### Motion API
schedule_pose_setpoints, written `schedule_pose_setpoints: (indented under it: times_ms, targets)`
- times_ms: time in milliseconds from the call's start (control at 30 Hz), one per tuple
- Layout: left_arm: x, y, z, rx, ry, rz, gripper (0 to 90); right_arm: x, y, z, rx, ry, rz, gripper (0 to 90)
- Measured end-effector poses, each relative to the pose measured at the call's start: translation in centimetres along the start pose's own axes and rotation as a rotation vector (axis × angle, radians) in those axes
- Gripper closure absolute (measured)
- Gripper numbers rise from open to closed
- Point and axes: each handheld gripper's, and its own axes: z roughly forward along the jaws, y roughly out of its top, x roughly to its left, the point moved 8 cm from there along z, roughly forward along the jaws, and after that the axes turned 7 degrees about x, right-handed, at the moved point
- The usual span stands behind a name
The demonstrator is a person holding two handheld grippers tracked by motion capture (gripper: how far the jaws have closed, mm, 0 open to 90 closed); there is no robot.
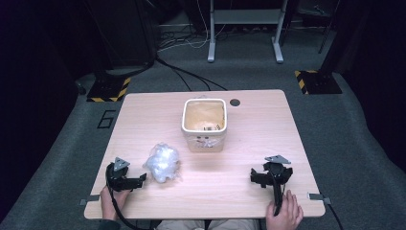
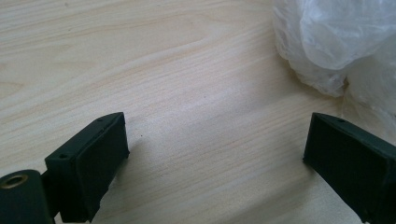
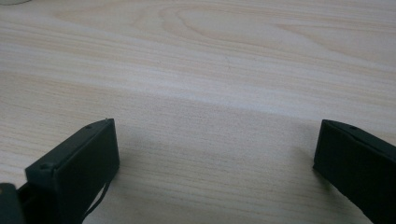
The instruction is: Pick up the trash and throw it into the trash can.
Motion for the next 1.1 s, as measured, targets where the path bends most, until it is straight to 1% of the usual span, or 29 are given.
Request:
schedule_pose_setpoints:
  times_ms: [367,433,767,867,1033,1100]
  targets:
    - [-0.03,-0.03,-0.04,0.0,0.004,-0.003,6.0,0.0,0.0,0.0,0.0,0.0,0.0,0.0]
    - [0.0,-0.04,-0.03,-0.005,0.009,-0.012,6.0,0.0,0.0,0.0,0.0,0.0,0.0,0.0]
    - [0.02,-0.08,-0.05,0.0,0.011,-0.019,5.8,0.01,0.0,0.0,0.0,0.0,0.0,0.0]
    - [-0.03,-0.12,-0.07,-0.002,0.018,-0.027,5.6,-0.01,0.0,0.0,0.0,-0.001,0.0,0.0]
    - [-0.06,-0.17,-0.03,0.008,0.009,-0.017,2.4,-0.01,0.01,-0.01,0.0,-0.001,0.0,0.0]
    - [-0.07,-0.24,-0.02,0.015,0.002,-0.023,0.1,-0.01,0.01,-0.01,0.0,-0.001,0.0,0.0]
